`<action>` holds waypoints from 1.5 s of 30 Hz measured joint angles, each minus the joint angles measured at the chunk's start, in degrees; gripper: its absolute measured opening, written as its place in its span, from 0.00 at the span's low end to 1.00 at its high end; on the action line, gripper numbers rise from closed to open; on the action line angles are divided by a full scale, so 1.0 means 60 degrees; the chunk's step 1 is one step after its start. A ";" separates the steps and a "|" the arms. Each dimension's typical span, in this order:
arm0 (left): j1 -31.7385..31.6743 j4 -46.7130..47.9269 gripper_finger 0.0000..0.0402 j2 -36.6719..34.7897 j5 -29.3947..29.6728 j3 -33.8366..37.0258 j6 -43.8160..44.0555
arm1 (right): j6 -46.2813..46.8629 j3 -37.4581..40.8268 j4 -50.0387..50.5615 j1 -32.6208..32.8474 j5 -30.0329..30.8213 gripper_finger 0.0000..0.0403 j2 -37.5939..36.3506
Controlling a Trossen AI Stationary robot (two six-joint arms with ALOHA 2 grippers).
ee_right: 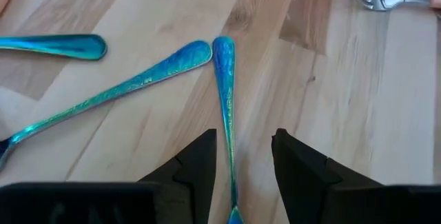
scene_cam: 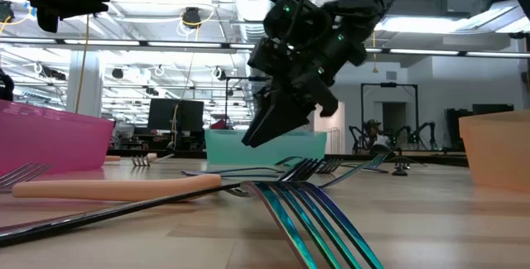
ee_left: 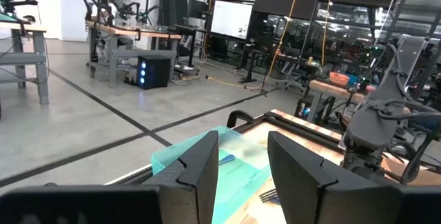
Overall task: Sort silverware by color (type)
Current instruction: Put the blue fork into the blue bin
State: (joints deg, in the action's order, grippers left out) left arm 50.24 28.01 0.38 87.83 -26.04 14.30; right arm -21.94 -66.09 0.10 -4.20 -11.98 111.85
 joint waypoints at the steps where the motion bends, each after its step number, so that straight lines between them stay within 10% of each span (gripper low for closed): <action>1: 0.0000 0.0000 0.28 0.0000 0.0000 0.0000 0.0001 | 0.0003 0.0186 -0.0266 -0.0005 -0.0001 0.40 0.0002; 45: 0.0001 -0.0001 0.28 -0.0004 0.0012 -0.0004 0.0015 | 0.1179 0.1355 -0.3505 -0.0333 -0.0286 0.40 0.1099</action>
State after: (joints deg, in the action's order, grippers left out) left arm 50.25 28.00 0.36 87.91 -26.06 14.39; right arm -14.87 -57.96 -20.93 -6.20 -13.70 118.44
